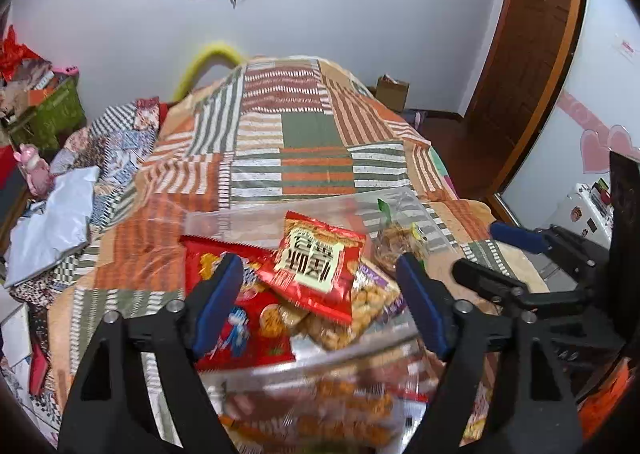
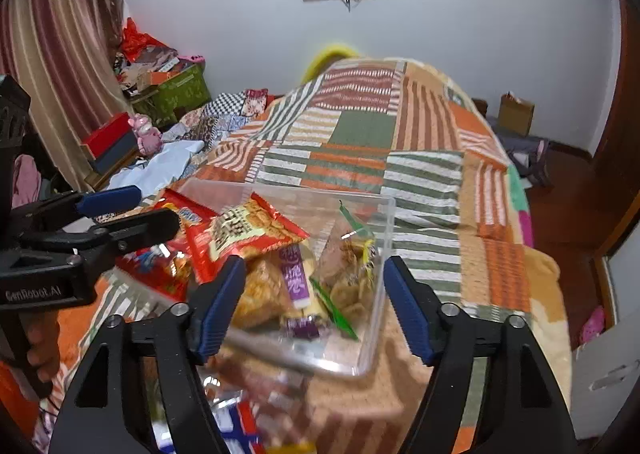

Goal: Organize snacks
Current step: 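Lower both packets into the clear box and open both tools, then grasp the green jelly cup with the left tool while the right grasps the yellow chip bag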

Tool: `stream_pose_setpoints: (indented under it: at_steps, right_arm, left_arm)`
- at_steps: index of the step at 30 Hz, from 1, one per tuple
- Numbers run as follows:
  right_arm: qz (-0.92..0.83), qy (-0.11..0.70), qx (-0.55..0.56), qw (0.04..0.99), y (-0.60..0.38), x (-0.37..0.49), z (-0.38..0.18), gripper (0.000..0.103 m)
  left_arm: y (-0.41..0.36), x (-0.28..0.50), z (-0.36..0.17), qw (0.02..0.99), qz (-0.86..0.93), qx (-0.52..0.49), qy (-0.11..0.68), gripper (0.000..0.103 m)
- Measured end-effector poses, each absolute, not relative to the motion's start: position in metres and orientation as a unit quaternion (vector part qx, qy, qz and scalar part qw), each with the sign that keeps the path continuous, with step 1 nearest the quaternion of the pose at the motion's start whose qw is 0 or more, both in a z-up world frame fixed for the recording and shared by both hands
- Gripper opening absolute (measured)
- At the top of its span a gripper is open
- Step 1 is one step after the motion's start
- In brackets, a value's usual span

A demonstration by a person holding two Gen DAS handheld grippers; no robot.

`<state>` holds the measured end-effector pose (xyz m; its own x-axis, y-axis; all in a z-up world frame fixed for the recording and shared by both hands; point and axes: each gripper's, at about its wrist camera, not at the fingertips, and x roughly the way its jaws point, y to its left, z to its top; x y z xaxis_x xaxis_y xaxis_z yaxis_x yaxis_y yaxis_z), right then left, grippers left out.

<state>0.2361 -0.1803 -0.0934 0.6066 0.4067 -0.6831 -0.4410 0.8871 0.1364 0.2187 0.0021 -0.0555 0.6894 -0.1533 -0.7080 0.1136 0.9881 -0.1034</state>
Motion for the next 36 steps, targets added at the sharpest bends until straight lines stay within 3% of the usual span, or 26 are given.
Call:
stream_pose_setpoints:
  at_steps: [9, 29, 36]
  right_arm:
    - [0.229, 0.365, -0.036, 0.902, -0.197, 0.178, -0.089, 0.077]
    - [0.231, 0.478, -0.016, 0.847, -0.217, 0.131, -0.172, 0.078]
    - [0.243, 0.492, -0.012, 0.836, -0.213, 0.132, -0.188, 0.078]
  left_arm:
    - [0.011, 0.154, -0.061, 0.917, -0.065, -0.023, 0.393, 0.082]
    - [0.014, 0.108, -0.152, 0.869, -0.066, -0.049, 0.488, 0.082]
    - [0.005, 0.114, -0.165, 0.865, -0.076, -0.054, 0.493, 0.072]
